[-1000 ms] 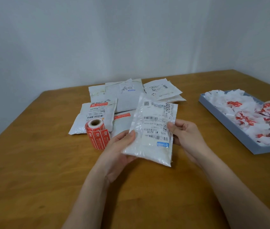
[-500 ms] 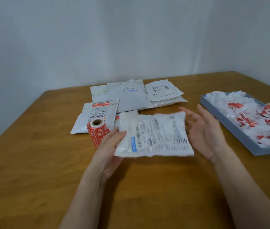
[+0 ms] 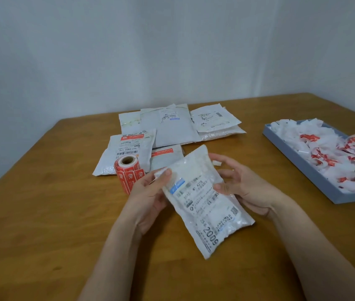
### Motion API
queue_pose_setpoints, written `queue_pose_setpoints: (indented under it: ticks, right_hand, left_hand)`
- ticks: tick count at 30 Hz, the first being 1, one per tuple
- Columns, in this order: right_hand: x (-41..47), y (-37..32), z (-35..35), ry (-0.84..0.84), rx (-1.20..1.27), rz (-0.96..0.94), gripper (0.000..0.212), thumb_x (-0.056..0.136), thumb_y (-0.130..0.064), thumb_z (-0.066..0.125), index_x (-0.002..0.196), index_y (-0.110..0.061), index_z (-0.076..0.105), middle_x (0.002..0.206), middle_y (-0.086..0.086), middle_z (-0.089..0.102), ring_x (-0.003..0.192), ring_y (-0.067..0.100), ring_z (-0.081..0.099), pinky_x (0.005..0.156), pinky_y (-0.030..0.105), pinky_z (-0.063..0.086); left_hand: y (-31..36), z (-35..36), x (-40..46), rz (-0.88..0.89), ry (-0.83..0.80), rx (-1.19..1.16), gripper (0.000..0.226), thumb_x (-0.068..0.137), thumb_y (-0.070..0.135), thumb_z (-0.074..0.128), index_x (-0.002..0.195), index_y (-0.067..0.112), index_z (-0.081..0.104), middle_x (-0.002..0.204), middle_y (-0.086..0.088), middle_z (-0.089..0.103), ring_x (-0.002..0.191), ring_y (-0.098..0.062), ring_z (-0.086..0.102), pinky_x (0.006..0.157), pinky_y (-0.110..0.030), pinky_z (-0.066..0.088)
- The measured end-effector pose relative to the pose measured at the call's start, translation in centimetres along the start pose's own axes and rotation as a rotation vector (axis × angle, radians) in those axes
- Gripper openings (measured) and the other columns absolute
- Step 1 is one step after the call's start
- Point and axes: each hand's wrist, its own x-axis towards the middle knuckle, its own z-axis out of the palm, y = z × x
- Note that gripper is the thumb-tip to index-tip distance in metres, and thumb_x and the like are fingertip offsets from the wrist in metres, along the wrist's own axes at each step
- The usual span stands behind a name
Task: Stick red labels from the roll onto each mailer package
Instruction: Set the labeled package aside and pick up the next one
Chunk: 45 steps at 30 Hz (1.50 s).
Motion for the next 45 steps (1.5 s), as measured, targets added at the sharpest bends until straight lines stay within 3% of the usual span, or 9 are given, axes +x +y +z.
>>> queue_pose_setpoints:
  ticks: [5, 9, 20, 24, 27, 31, 36, 40, 45]
  right_hand:
    - [0.0, 0.2, 0.3, 0.052, 0.000, 0.019, 0.058, 0.080, -0.001, 0.066, 0.129, -0.028, 0.049, 0.117, 0.003, 0.069, 0.107, 0.025, 0.067, 0.085, 0.043, 0.057]
    - [0.3, 0.6, 1.2, 0.195, -0.036, -0.005, 0.049, 0.076, -0.021, 0.072, 0.121, -0.006, 0.058, 0.112, 0.011, 0.070, 0.103, 0.026, 0.068, 0.091, 0.044, 0.055]
    - [1.6, 2.1, 1.1, 0.379, -0.198, 0.077, 0.014, 0.086, -0.005, 0.066, 0.099, 0.000, 0.067, 0.093, 0.010, 0.075, 0.088, 0.025, 0.072, 0.092, 0.048, 0.053]
    - [1.9, 2.6, 1.0, 0.550, -0.667, 0.083, 0.038, 0.086, -0.027, 0.068, 0.121, -0.020, 0.055, 0.106, -0.002, 0.067, 0.093, 0.014, 0.066, 0.084, 0.036, 0.053]
    - [1.8, 2.9, 1.0, 0.614, -0.888, 0.009, 0.056, 0.085, -0.035, 0.068, 0.133, -0.025, 0.041, 0.097, -0.006, 0.059, 0.084, 0.011, 0.059, 0.075, 0.031, 0.050]
    - [1.9, 3.2, 0.7, 0.598, -0.974, -0.032, 0.052, 0.086, -0.031, 0.065, 0.133, -0.025, 0.045, 0.118, -0.002, 0.052, 0.111, 0.017, 0.050, 0.091, 0.028, 0.042]
    - [1.6, 2.6, 0.8, 0.510, -1.058, -0.064, 0.049, 0.093, -0.034, 0.056, 0.139, -0.019, 0.046, 0.141, 0.000, 0.039, 0.134, 0.016, 0.025, 0.103, 0.023, 0.024]
    - [1.4, 2.9, 1.4, 0.155, -1.183, 0.076, 0.065, 0.100, -0.047, 0.033, 0.152, -0.010, 0.022, 0.160, -0.002, 0.014, 0.147, 0.017, 0.007, 0.118, 0.033, 0.010]
    - [1.7, 4.2, 1.4, 0.072, -1.402, 0.202, 0.068, 0.101, -0.051, 0.011, 0.153, -0.009, -0.002, 0.161, 0.004, -0.014, 0.147, 0.015, -0.017, 0.120, 0.036, -0.007]
  left_hand:
    - [-0.5, 0.7, -0.4, 0.006, -0.042, 0.063, 0.029, 0.084, 0.006, 0.065, 0.113, 0.005, 0.064, 0.109, -0.015, 0.072, 0.102, -0.028, 0.069, 0.086, -0.045, 0.056]
    - [-0.8, 1.1, -0.5, 0.010, -0.057, 0.159, 0.027, 0.085, 0.007, 0.066, 0.111, 0.005, 0.066, 0.108, -0.013, 0.072, 0.100, -0.027, 0.070, 0.086, -0.043, 0.055]
    - [-3.0, 1.8, 0.6, 0.046, 0.051, 0.314, 0.015, 0.095, 0.012, 0.058, 0.105, 0.003, 0.066, 0.097, -0.012, 0.074, 0.090, -0.024, 0.072, 0.080, -0.037, 0.058]
    - [-3.8, 2.2, 1.0, 0.237, 0.209, 0.686, 0.019, 0.093, 0.019, 0.062, 0.111, 0.013, 0.061, 0.101, 0.007, 0.070, 0.092, -0.010, 0.068, 0.068, -0.014, 0.051]
    - [-4.2, 1.9, 1.2, 0.362, 0.277, 1.003, 0.050, 0.090, 0.027, 0.066, 0.136, 0.018, 0.048, 0.122, 0.008, 0.052, 0.115, -0.009, 0.051, 0.094, -0.024, 0.047]
    - [-4.2, 1.4, 1.2, 0.552, 0.223, 1.169, 0.033, 0.089, 0.035, 0.064, 0.119, 0.023, 0.064, 0.125, 0.009, 0.042, 0.124, -0.010, 0.039, 0.099, -0.021, 0.032]
    - [-4.8, 1.5, 1.3, 0.456, -0.058, 1.260, 0.051, 0.094, 0.047, 0.052, 0.139, 0.023, 0.050, 0.146, 0.012, 0.040, 0.137, -0.006, 0.031, 0.114, -0.032, 0.029]
    - [-5.1, 1.5, 1.0, 0.435, -0.152, 1.402, 0.056, 0.100, 0.047, 0.036, 0.149, 0.021, 0.033, 0.157, 0.010, 0.027, 0.145, -0.001, 0.012, 0.121, -0.029, 0.008]
    - [-5.1, 1.7, 0.9, 0.339, -0.214, 1.636, 0.060, 0.102, 0.049, 0.015, 0.155, 0.020, 0.011, 0.162, 0.006, 0.005, 0.147, -0.002, -0.003, 0.119, -0.025, -0.005]
